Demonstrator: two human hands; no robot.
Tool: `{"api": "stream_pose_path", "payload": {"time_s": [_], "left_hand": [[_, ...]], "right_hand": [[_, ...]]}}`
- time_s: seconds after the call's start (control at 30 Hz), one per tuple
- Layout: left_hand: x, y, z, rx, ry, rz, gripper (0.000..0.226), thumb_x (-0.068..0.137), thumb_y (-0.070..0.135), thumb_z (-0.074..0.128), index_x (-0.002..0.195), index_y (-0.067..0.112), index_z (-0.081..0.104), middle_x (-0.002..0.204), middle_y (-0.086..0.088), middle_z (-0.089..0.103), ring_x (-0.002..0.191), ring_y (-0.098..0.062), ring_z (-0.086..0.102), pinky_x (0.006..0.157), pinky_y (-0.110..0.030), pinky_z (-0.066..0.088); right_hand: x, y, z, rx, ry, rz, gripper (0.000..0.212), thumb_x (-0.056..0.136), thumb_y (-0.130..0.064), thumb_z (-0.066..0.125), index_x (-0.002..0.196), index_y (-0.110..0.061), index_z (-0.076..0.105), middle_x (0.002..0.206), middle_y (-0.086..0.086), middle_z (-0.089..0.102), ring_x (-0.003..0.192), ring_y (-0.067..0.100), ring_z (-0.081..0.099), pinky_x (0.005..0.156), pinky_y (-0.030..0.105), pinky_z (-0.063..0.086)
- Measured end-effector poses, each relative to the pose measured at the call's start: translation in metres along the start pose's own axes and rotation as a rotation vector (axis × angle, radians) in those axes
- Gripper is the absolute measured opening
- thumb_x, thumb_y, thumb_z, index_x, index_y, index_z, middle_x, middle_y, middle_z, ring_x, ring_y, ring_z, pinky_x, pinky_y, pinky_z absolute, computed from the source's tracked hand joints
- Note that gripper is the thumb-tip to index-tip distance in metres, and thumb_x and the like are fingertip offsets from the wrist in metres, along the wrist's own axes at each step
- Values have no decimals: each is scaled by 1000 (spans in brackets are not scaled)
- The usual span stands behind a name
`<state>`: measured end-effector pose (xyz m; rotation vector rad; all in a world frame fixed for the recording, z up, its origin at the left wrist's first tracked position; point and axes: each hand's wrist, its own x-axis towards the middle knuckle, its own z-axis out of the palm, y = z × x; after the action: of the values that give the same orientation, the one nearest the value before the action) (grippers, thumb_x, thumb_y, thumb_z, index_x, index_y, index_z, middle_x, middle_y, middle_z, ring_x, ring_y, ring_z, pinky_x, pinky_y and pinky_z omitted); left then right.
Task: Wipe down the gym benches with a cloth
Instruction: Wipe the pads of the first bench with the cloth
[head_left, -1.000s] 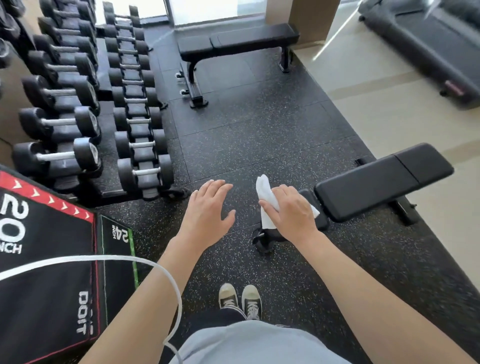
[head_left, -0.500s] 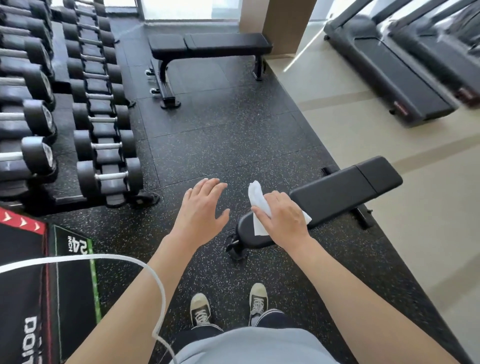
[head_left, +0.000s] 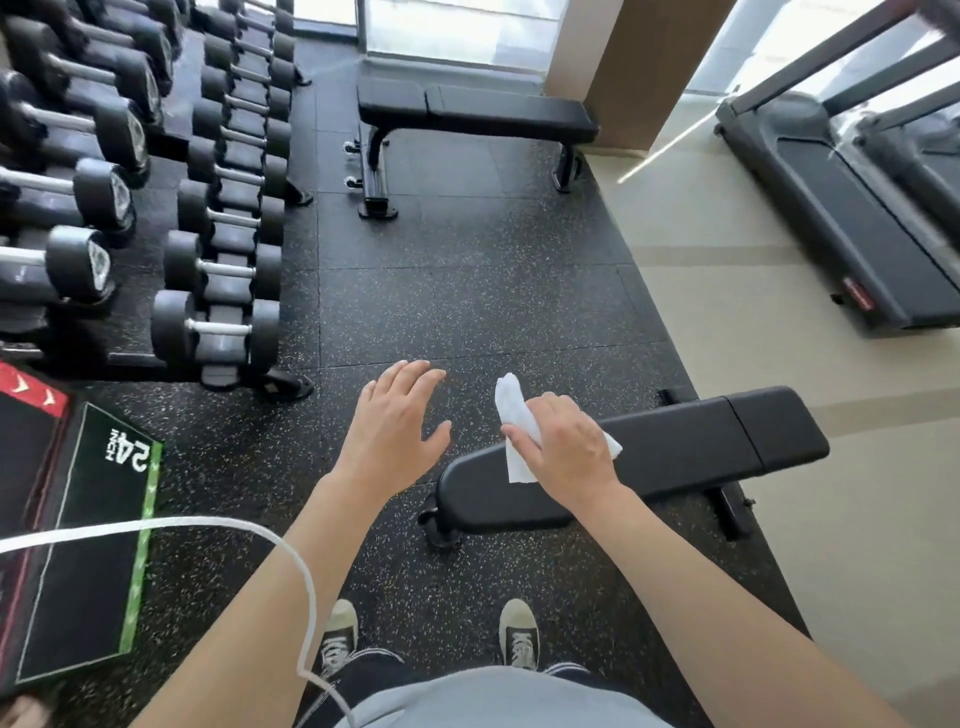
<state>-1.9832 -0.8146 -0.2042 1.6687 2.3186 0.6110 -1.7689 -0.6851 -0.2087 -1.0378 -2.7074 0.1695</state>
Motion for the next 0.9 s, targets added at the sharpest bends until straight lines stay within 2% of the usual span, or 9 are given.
{"api": "stream_pose_path", "payload": {"time_s": [0.2, 0.4, 0.53, 0.73, 0.9], "left_hand": [[-5, 69, 45, 32, 28, -147, 65, 95, 40, 68, 153, 17, 47, 160, -6, 45, 152, -29, 35, 121, -53, 34], [-41, 118, 55, 98, 41, -231, 65, 95, 41, 68, 153, 17, 49, 158, -5, 47, 150, -28, 37, 119, -51, 36], [-57, 126, 55, 118, 49, -275, 64, 96, 39, 68, 153, 17, 49, 159, -5, 46, 151, -28, 35, 119, -52, 36], [-65, 116, 69, 139, 10, -253, 66, 96, 41, 65, 155, 19, 46, 161, -2, 43, 154, -26, 31, 119, -54, 34], [-61, 96, 95, 162, -8, -222, 66, 97, 43, 63, 156, 21, 45, 161, -1, 42, 154, -25, 30, 120, -53, 33]], "right_hand": [[-11, 89, 0, 17, -45, -98, 38, 101, -52, 54, 96, -15, 60, 86, -1, 59, 80, 21, 54, 66, 36, 49], [-31, 127, 6, 108, -65, -192, 35, 101, -50, 56, 93, -16, 57, 84, -3, 55, 77, 19, 51, 63, 34, 47], [-44, 129, 12, 153, -70, -215, 36, 101, -51, 54, 90, -17, 56, 82, -5, 53, 75, 17, 47, 63, 32, 44], [-60, 131, 22, 179, -81, -196, 32, 97, -49, 63, 89, -18, 57, 81, -7, 53, 76, 17, 48, 63, 33, 43], [-65, 131, 45, 174, -72, -187, 31, 97, -55, 57, 93, -24, 53, 83, -13, 51, 75, 11, 44, 63, 28, 35]]}}
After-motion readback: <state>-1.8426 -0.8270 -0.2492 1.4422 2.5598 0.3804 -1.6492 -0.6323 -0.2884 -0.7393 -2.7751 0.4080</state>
